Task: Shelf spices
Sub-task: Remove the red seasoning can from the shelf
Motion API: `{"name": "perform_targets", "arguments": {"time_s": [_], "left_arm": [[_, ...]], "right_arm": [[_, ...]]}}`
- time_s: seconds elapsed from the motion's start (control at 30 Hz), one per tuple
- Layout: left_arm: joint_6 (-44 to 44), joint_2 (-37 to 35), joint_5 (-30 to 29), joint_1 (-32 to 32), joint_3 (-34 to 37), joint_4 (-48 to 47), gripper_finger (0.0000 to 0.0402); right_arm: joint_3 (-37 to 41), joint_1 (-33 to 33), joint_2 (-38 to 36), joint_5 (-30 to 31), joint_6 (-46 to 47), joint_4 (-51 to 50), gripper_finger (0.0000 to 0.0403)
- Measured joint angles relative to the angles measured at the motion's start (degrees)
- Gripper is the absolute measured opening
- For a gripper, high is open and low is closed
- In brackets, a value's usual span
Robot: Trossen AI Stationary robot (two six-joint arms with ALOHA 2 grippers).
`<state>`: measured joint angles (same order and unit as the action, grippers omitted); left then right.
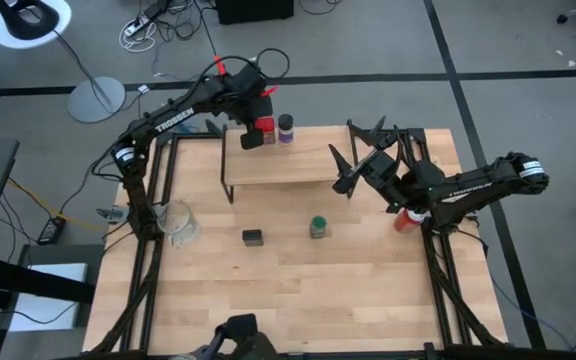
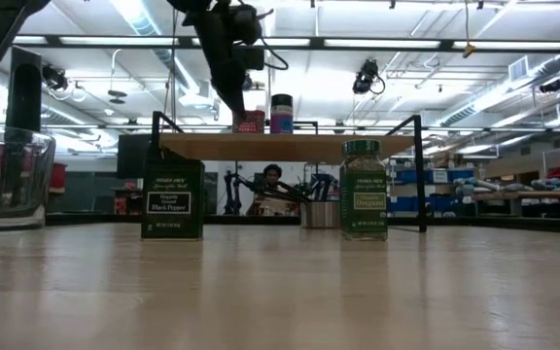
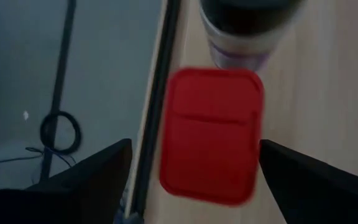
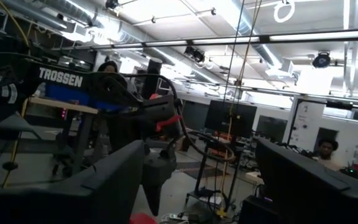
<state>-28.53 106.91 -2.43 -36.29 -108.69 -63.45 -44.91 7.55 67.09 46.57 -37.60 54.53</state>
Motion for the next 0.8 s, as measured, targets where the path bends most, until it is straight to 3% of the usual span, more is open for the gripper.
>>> {"name": "perform_targets", "arguments": {"time_s": [0.47, 0.8], "left_arm": [[0.3, 0.2, 5.8, -0.4, 0.2, 0.0, 0.0303], [2.4, 0.2, 6.6, 0.7, 0.2, -0.1, 0.0199]], "right_arm": [[0.0, -0.2, 0.0, 0.1, 0.0, -0.4, 0.0308], [0.0, -0.2, 0.0, 0.1, 0.0, -0.4, 0.0308]]}}
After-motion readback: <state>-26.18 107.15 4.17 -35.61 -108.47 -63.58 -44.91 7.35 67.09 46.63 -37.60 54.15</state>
